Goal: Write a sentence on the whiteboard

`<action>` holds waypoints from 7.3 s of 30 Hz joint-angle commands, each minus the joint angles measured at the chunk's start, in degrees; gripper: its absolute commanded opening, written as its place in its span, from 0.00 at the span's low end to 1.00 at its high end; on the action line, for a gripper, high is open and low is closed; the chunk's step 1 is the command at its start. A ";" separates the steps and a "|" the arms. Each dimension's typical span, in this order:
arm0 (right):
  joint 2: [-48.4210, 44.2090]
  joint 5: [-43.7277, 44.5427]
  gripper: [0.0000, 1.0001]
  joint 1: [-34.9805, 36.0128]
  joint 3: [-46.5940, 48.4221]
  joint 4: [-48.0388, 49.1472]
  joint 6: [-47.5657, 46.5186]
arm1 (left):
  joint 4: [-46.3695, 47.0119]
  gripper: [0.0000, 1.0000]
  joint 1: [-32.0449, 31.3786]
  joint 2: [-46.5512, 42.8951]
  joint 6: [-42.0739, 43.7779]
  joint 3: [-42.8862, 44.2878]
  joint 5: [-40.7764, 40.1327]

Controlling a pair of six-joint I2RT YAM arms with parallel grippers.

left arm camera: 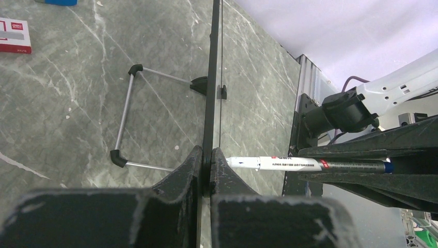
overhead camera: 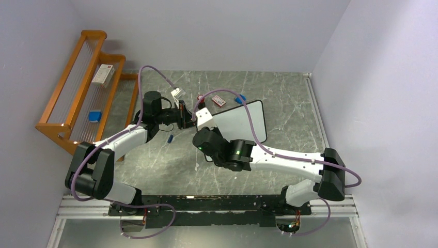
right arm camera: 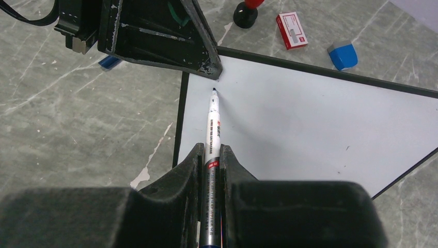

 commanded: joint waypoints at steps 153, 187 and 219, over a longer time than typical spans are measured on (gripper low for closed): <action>-1.21 2.60 0.00 0.79 -4.95 1.22 7.73 | 1.74 0.05 -0.14 0.60 -2.50 -0.41 1.26; -6.63 2.80 0.00 0.74 -7.01 3.29 6.81 | 0.35 0.05 -0.14 0.69 -1.61 -0.02 0.86; -5.51 2.32 0.00 0.24 -8.84 3.19 8.83 | 0.32 0.05 -0.14 1.26 -1.57 0.16 0.90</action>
